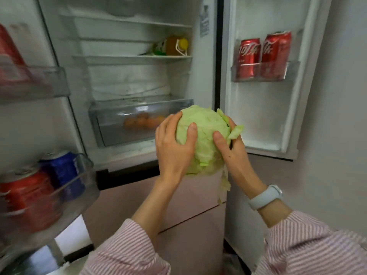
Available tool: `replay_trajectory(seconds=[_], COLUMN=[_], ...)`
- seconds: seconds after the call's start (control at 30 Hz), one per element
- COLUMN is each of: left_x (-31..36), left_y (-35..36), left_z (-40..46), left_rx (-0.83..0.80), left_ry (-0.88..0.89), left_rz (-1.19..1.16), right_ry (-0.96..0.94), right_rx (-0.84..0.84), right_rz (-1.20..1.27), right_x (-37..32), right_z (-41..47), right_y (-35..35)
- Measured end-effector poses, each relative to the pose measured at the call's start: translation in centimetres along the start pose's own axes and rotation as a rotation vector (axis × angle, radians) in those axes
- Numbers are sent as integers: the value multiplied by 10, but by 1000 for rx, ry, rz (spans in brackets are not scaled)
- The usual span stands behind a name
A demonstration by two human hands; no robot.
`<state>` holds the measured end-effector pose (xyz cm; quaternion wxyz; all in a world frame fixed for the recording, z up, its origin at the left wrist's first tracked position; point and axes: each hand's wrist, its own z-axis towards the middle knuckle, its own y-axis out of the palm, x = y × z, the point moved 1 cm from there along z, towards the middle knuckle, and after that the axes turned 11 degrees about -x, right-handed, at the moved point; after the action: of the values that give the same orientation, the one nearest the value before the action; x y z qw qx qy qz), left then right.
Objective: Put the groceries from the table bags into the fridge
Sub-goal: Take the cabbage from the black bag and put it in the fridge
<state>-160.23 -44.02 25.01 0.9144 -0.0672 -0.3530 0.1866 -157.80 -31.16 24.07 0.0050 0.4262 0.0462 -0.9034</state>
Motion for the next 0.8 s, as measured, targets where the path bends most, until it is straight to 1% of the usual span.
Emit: replay_trajectory(seconds=[0.13, 0.3, 0.37, 0.5, 0.6, 0.67, 0.8], left_x=[-22, -70, -95, -150, -190, -209, -241], left_y=[14, 28, 31, 32, 35, 40, 50], left_z=[79, 160, 194, 255, 306, 335, 378], left_rx=[61, 69, 24, -172, -274, -316, -310], left_ry=[32, 91, 118, 172, 124, 90, 19], left_rz=[68, 111, 147, 204, 221, 221, 201], right_ry=[-69, -122, -138, -156, -142, -127, -103], right_rx=[-76, -47, -36, 2, 2, -10, -11], right_rz=[47, 97, 91, 43, 68, 103, 92], right_x=[22, 71, 92, 131, 162, 177, 203], right_z=[83, 176, 214, 289, 348, 377, 427], right_y=[-12, -13, -12, -10, -6, -4, -6])
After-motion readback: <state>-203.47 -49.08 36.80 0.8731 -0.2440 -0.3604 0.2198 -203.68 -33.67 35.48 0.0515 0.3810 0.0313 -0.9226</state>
